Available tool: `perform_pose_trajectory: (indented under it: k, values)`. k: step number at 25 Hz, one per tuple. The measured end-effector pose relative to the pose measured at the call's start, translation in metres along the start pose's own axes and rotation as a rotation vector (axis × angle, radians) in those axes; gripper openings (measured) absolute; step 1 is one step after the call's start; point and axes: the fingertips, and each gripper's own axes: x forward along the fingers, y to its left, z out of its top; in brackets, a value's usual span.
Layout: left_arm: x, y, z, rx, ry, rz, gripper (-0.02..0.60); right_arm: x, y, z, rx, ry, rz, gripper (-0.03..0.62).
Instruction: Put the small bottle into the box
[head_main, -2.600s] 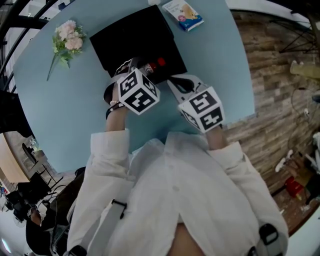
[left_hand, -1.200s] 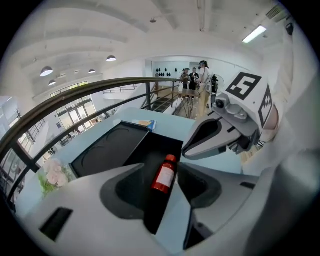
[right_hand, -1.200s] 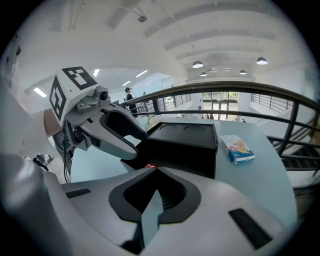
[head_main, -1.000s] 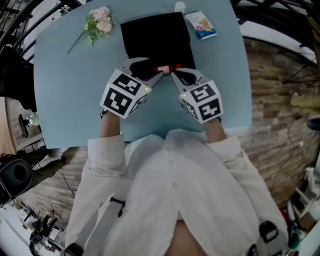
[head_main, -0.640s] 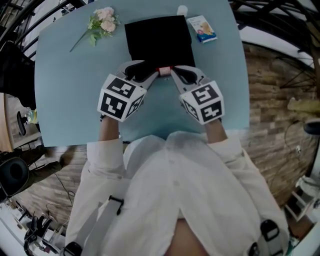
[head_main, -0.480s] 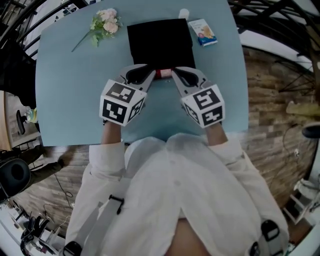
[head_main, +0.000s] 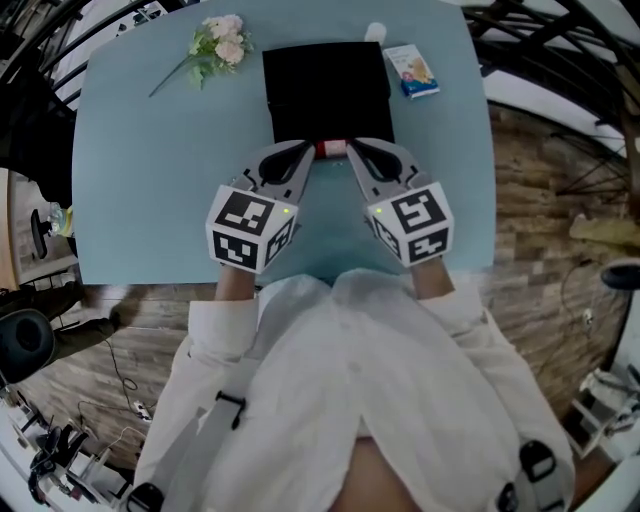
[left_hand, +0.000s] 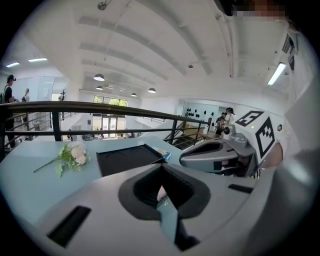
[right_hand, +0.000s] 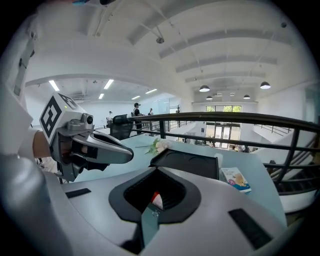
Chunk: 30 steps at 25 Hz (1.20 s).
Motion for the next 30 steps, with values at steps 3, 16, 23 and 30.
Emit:
perform_pose_trajectory:
  k: [3,16,23,30]
  values:
    - [0.001,-0.002,-0.006,0.020,0.020,0.034,0.003,-0.001,0.004,-0.003,-0.011,0.002,0.024,0.003]
    - [0.013,-0.021,-0.030,0.018,0.086,0.052,0.003,-0.001,0.016,-0.023,0.044,0.079,0.085,0.003]
    - [0.018,-0.025,-0.051,-0.003,0.173,0.040,0.002,0.000,0.018,-0.037,0.093,0.136,0.096,0.003]
    - [0.019,-0.020,-0.064,-0.042,0.203,0.046,0.003,0.002,0.018,-0.052,0.126,0.179,0.117,0.003]
